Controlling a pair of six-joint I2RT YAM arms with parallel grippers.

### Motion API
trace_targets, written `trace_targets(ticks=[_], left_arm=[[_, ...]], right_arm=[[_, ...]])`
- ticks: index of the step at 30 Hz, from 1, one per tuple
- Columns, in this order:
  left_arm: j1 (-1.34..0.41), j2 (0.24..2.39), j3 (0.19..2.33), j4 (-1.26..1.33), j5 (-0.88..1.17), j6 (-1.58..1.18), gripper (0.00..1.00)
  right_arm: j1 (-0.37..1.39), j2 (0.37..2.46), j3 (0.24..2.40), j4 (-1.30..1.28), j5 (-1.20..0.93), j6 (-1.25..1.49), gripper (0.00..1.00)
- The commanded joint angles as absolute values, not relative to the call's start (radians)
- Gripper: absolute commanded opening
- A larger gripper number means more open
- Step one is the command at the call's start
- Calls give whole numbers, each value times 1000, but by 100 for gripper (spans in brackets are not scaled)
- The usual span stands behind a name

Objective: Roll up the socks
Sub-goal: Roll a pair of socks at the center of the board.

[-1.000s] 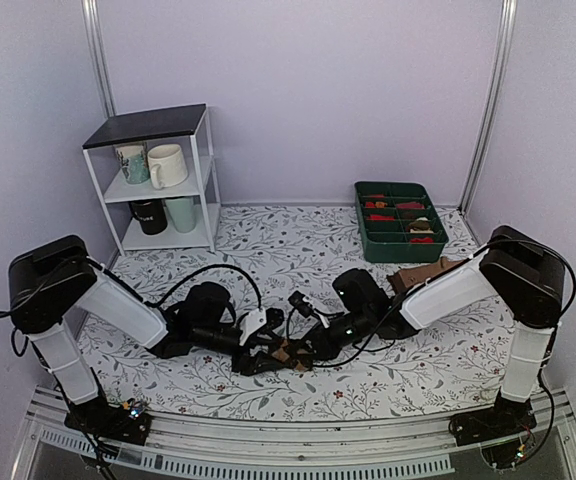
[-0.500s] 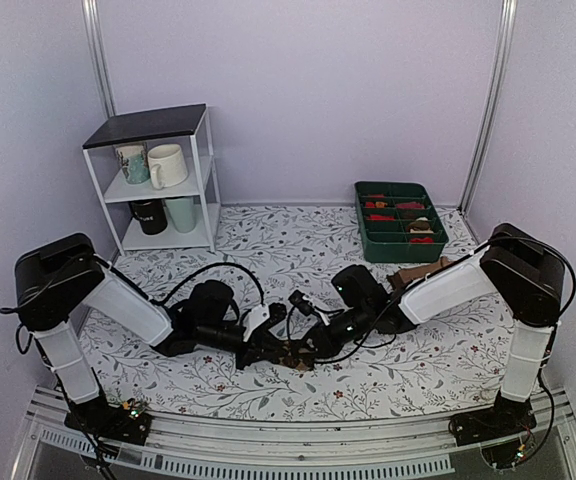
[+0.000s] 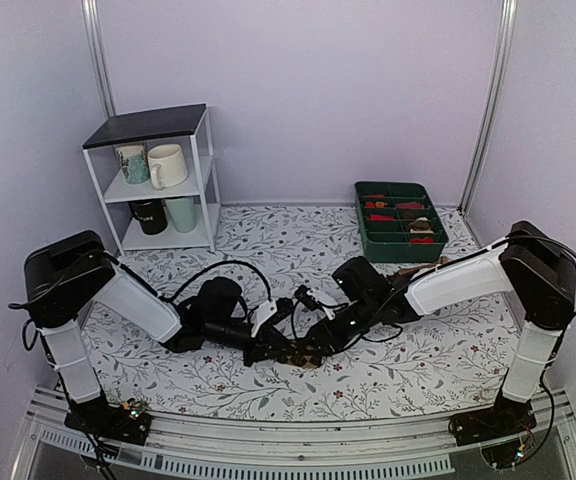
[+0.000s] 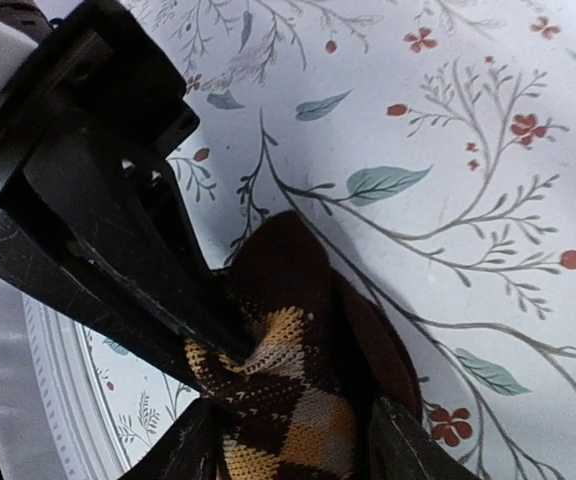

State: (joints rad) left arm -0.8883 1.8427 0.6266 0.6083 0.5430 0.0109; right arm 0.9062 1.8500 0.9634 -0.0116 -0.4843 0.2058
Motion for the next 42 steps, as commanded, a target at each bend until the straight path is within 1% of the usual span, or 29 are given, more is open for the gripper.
trace_targets(ticks=[1, 2, 4, 7, 10, 12, 19, 26, 34, 42], left_arm=[[-912, 1929, 599, 322, 512, -18, 0], [-910, 1931, 603, 313, 519, -21, 0], [-909, 1941, 619, 281, 530, -23, 0], [-903, 1956, 641, 238, 551, -28, 0], [-896, 1956, 657, 200, 577, -35, 0], [-888, 1983, 667, 174, 601, -45, 0], [-866, 2016, 706, 90, 649, -84, 0], [-858, 2047, 719, 78, 662, -98, 0], [-852, 2061, 733, 58, 668, -99, 0], [-844, 2085, 750, 34, 695, -92, 0]], right_arm=[[889, 1712, 949, -39, -363, 151, 54], [887, 1694, 941, -27, -369, 133, 58], [883, 1675, 938, -25, -397, 100, 62], [877, 1651, 927, -23, -410, 63, 72], [865, 1629, 908, -3, -417, 62, 85], [854, 1625, 898, -1, -444, 71, 88], [845, 1654, 856, -15, -558, 87, 89], [844, 1708, 854, -35, -620, 68, 90], [840, 1816, 914, -99, -618, 57, 91], [841, 1823, 917, -92, -550, 89, 92]])
